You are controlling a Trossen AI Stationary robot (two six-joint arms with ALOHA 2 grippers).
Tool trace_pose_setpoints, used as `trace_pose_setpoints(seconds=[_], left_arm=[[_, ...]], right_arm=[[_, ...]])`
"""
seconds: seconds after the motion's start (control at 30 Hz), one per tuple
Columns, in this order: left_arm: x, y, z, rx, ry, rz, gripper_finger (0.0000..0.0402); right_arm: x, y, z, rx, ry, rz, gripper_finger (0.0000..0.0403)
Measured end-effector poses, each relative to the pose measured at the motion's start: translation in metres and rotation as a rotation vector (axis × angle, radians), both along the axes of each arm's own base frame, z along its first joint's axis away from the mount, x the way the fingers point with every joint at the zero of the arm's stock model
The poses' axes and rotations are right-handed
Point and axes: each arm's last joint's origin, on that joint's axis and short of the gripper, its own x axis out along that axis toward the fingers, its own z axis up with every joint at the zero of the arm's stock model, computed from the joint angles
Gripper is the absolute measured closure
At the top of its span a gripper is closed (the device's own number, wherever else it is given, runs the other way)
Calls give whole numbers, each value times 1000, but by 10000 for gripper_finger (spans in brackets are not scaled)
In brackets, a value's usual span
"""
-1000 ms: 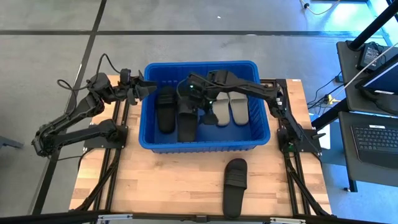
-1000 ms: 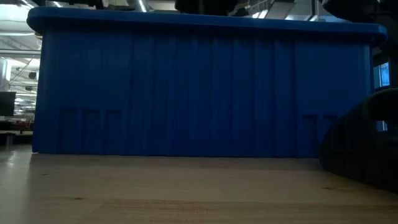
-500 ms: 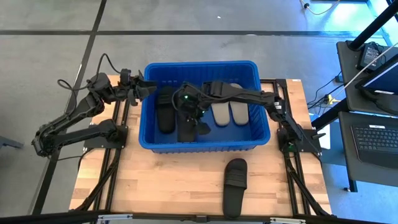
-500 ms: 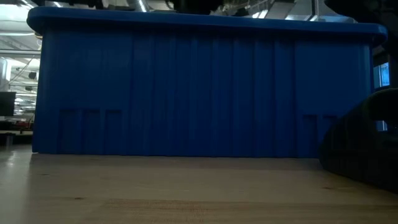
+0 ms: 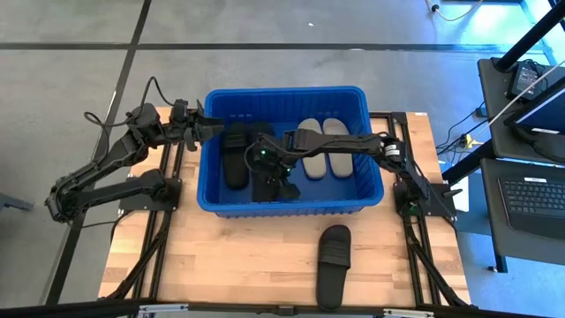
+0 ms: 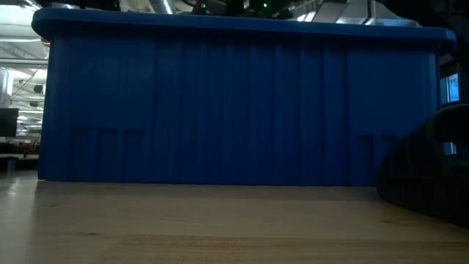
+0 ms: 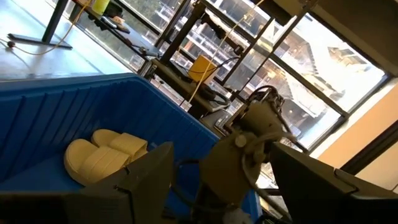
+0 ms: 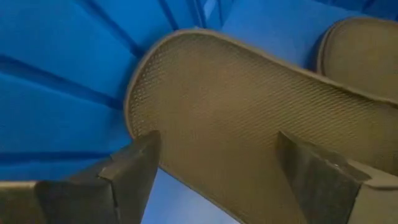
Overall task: Pick and place slides into bin
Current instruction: Put the black slipper into the blue container
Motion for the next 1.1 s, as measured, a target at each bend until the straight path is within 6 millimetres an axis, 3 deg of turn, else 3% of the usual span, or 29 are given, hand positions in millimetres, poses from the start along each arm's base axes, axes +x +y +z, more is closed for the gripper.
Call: trace_pose_setpoints(seconds=[0.3,0.47,0.67,0.93,1.1], left_arm=[[0,1,0,-1,0,23,140],[0,1,0,-2,1,25,140],[0,1,0,-2,1,24,140],[0,1,0,-2,1,23,140],[0,1,0,-2,1,23,140]], right_arm=[[-3,-2,-23,-51,46,-33,83],[-1,-2,-16,-48,35,-43,83],[4,-2,10,-51,-23,-47,83],[6,-3,69,-69,-154,-80,83],[-7,-24,99,-190,-132,-190,83]])
